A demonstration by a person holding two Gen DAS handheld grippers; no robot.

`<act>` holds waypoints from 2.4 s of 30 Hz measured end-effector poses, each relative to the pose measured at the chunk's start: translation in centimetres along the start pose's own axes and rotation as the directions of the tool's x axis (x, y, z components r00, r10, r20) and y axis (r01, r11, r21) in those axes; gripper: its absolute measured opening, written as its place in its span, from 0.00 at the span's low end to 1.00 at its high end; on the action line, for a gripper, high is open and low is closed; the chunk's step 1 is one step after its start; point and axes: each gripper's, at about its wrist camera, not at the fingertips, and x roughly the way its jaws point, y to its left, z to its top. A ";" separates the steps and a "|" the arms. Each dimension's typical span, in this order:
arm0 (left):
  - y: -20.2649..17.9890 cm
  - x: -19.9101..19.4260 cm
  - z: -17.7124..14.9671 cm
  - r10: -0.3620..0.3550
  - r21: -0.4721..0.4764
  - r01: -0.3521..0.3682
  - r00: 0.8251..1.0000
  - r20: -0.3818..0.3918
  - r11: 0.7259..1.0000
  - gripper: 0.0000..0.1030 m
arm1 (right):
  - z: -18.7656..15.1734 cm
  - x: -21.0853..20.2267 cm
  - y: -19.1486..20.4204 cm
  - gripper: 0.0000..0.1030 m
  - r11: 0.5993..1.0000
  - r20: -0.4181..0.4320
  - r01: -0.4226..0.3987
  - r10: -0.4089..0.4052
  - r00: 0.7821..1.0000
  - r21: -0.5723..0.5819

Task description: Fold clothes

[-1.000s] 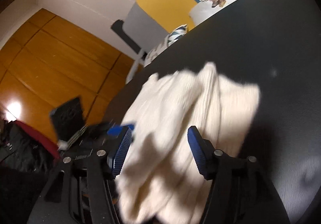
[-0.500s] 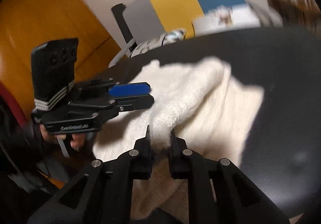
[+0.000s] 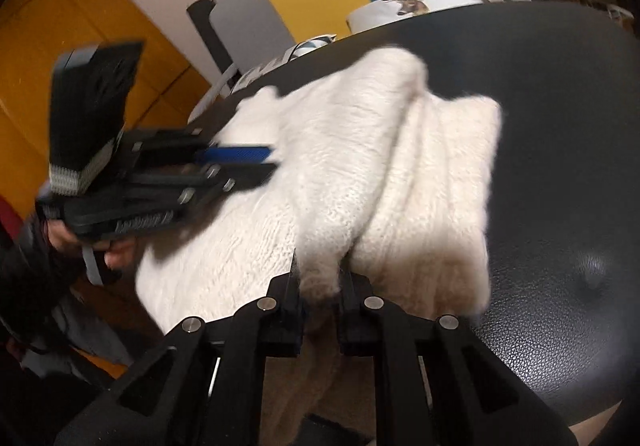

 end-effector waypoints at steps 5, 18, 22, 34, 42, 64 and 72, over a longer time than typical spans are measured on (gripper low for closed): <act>-1.7 -1.8 3.6 -0.094 0.101 0.087 0.993 0.067 0.991 0.18 | 0.2 0.1 -0.1 0.12 1.000 0.019 -0.031 0.031 0.999 -0.003; 1.4 7.5 15.3 -0.319 0.206 0.453 0.824 -0.469 0.867 0.20 | 1.2 1.8 -1.3 0.13 0.994 0.014 -0.100 0.100 0.995 -0.037; 1.8 9.7 16.0 -0.385 0.173 0.556 0.736 -0.557 0.813 0.21 | 1.2 2.6 -2.0 0.13 0.989 0.026 -0.140 0.141 0.990 -0.042; 0.5 10.5 13.2 -0.409 0.264 0.652 0.688 -0.599 0.711 0.11 | -1.9 -0.2 -4.9 0.14 0.977 0.036 -0.206 0.208 0.978 -0.046; 1.4 2.3 14.0 -0.572 0.291 0.591 0.805 -0.157 0.752 0.02 | -1.5 -4.3 -3.1 0.13 0.989 0.164 -0.127 0.137 0.977 -0.072; 5.7 0.1 6.4 -0.230 -0.052 0.237 0.967 0.107 0.970 0.19 | -4.0 -9.7 -10.0 0.38 0.972 0.155 -0.218 0.202 0.967 0.091; 6.5 -2.6 -2.5 -0.121 -0.056 0.131 0.981 0.153 0.990 0.20 | -8.2 -8.0 -7.0 0.38 0.973 0.067 -0.210 0.204 0.977 0.094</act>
